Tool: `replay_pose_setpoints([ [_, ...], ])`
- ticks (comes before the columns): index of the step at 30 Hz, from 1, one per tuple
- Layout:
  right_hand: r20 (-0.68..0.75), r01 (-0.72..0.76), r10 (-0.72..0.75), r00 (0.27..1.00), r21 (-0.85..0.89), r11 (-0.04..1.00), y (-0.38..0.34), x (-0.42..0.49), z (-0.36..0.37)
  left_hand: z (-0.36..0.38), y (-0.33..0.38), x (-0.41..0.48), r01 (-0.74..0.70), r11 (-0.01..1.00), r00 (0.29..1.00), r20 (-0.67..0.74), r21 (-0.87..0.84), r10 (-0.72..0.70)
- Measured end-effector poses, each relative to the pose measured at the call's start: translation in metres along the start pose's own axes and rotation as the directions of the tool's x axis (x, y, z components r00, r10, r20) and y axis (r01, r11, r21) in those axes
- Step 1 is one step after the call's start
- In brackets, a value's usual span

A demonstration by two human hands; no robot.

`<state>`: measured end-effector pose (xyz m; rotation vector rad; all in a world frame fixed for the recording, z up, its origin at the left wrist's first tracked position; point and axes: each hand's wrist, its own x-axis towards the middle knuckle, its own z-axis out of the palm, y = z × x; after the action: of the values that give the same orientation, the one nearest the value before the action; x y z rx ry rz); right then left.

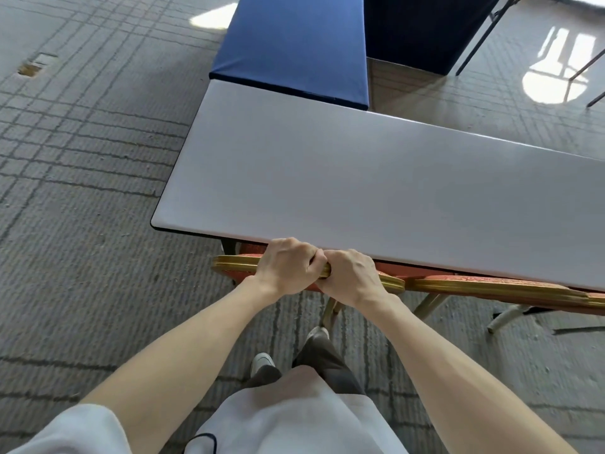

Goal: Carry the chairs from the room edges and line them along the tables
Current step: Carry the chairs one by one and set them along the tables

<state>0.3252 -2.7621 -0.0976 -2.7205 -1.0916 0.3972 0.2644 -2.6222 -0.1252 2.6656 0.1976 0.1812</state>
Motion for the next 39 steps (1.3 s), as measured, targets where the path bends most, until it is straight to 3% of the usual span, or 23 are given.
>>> replay_pose_setpoints([
  [9,-0.033,0.006,-0.007,0.999,-0.045,0.999,0.01,-0.001,0.008,0.017,-0.004,0.006,-0.064,0.998,0.998,0.02,0.025,0.063],
  [24,0.094,0.05,-0.052,0.994,0.024,0.998,0.027,0.031,0.016,0.027,-0.018,0.03,-0.026,0.999,0.997,0.072,-0.019,0.027],
  [35,0.32,0.067,-0.098,0.942,0.106,0.992,0.033,0.05,-0.005,0.021,-0.009,0.036,0.084,0.996,0.988,0.134,-0.026,-0.079],
  [39,0.527,0.089,-0.145,0.838,0.129,0.988,0.032,0.067,-0.023,0.012,-0.009,0.039,0.128,0.992,0.975,0.187,-0.008,-0.124],
])
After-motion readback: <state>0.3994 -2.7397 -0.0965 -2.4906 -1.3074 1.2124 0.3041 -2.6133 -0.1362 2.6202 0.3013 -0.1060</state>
